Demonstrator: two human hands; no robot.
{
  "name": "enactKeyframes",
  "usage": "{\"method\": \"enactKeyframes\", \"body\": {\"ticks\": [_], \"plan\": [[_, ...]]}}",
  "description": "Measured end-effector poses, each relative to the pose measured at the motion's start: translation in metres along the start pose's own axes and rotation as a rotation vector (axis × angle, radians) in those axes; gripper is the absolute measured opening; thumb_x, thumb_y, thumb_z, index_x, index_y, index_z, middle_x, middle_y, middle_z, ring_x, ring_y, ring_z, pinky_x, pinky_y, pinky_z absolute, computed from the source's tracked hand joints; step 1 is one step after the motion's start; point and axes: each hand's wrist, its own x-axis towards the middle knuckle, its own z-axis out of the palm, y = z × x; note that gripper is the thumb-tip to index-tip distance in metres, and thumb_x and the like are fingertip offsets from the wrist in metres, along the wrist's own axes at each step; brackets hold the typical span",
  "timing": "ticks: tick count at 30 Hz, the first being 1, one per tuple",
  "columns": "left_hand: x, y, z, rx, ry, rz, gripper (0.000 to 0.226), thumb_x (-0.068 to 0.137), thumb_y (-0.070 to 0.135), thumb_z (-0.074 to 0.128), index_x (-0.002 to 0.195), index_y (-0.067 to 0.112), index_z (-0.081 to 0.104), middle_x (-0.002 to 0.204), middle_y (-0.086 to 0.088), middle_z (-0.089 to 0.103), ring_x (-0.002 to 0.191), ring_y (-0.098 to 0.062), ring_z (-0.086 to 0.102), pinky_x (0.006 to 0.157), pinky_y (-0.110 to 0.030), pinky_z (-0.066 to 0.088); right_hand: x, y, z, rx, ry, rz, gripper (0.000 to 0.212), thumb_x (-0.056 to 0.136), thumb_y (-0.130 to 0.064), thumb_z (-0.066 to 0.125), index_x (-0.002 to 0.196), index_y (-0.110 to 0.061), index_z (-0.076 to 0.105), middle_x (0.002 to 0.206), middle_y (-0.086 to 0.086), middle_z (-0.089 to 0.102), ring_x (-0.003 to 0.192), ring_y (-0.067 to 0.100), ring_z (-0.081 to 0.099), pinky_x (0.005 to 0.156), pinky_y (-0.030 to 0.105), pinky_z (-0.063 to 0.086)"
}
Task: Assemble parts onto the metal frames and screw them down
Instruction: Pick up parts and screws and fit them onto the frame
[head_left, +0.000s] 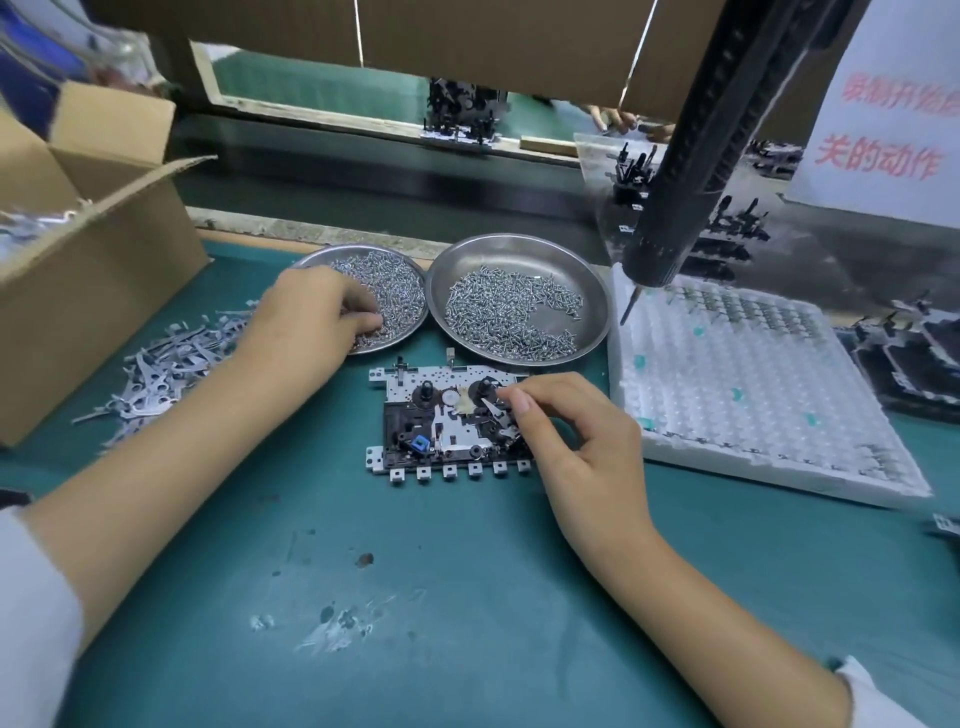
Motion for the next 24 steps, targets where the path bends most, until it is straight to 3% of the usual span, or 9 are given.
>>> {"method": "enactKeyframes", "body": {"ticks": [2, 8, 13, 15, 17, 19, 22, 24], "plan": [[-0.003, 0.001, 0.0, 0.025, 0.083, 0.017, 0.009, 0.084, 0.026, 0.07, 0.092, 0.023, 0.075, 0.082, -0.005, 0.069, 0.081, -0.027, 0.057, 0.071, -0.031, 0.04, 0.001, 0.0, 0.0, -0.001, 0.002, -0.006, 0.011, 0.089, -0.006, 0.063, 0.084, -0.008, 0.073, 0.085, -0.001, 0.067, 0.083, 0.004, 0.06, 0.074, 0.014, 0.045], [-0.01, 0.001, 0.0, -0.042, 0.227, 0.078, 0.012, 0.084, 0.028, 0.07, 0.092, 0.022, 0.076, 0.089, -0.006, 0.073, 0.086, -0.032, 0.06, 0.079, -0.036, 0.042, 0.002, 0.002, -0.001, 0.017, -0.007, 0.0, 0.011, 0.088, -0.006, 0.063, 0.085, -0.009, 0.073, 0.085, -0.003, 0.067, 0.083, 0.004, 0.061, 0.074, 0.011, 0.043], [-0.016, -0.005, 0.001, -0.091, 0.271, 0.122, 0.014, 0.086, 0.026, 0.068, 0.096, 0.02, 0.075, 0.093, -0.004, 0.074, 0.088, -0.03, 0.064, 0.092, -0.045, 0.044, 0.001, 0.004, 0.0, -0.007, 0.001, -0.036, 0.016, 0.087, -0.017, 0.06, 0.084, -0.009, 0.073, 0.084, -0.004, 0.067, 0.083, 0.009, 0.061, 0.074, 0.02, 0.047], [-0.02, -0.004, 0.002, -0.179, 0.302, 0.161, 0.012, 0.087, 0.021, 0.067, 0.096, 0.016, 0.074, 0.09, 0.0, 0.073, 0.082, -0.022, 0.063, 0.093, -0.031, 0.044, 0.001, 0.003, 0.0, -0.041, 0.003, -0.089, 0.014, 0.088, -0.015, 0.06, 0.086, -0.009, 0.073, 0.085, -0.003, 0.066, 0.083, 0.008, 0.061, 0.074, 0.021, 0.048], [-0.027, 0.001, 0.003, -0.266, 0.335, 0.207, 0.01, 0.087, 0.016, 0.068, 0.094, 0.013, 0.073, 0.085, 0.006, 0.068, 0.075, -0.012, 0.059, 0.08, -0.005, 0.038, 0.005, 0.0, 0.0, -0.103, 0.003, -0.166, 0.013, 0.088, -0.008, 0.06, 0.092, -0.008, 0.072, 0.089, -0.002, 0.066, 0.085, 0.007, 0.06, 0.075, 0.02, 0.048], [-0.032, 0.004, 0.006, -0.311, 0.334, 0.22, 0.009, 0.086, 0.015, 0.068, 0.091, 0.01, 0.073, 0.084, 0.006, 0.066, 0.073, -0.012, 0.058, 0.073, 0.002, 0.034, 0.018, -0.003, -0.001, -0.21, 0.02, -0.25, 0.017, 0.087, 0.001, 0.059, 0.099, -0.004, 0.071, 0.092, 0.0, 0.064, 0.089, 0.007, 0.059, 0.081, 0.016, 0.046], [-0.031, 0.001, 0.008, -0.346, 0.32, 0.192, 0.01, 0.086, 0.016, 0.067, 0.089, 0.008, 0.071, 0.08, 0.003, 0.067, 0.071, -0.017, 0.06, 0.072, -0.005, 0.038, 0.049, -0.009, -0.008, -0.442, -0.007, -0.235, 0.022, 0.087, 0.003, 0.058, 0.105, -0.003, 0.069, 0.101, 0.006, 0.064, 0.097, 0.016, 0.058, 0.087, 0.017, 0.041], [-0.028, -0.005, 0.008, -0.307, 0.326, 0.194, 0.011, 0.088, 0.015, 0.065, 0.091, 0.007, 0.071, 0.082, -0.001, 0.068, 0.074, -0.025, 0.063, 0.082, -0.027, 0.046, 0.069, -0.008, -0.011, -0.659, -0.126, -0.111, 0.028, 0.09, -0.005, 0.056, 0.117, -0.007, 0.064, 0.113, 0.009, 0.062, 0.107, 0.024, 0.055, 0.092, 0.026, 0.039]]}}
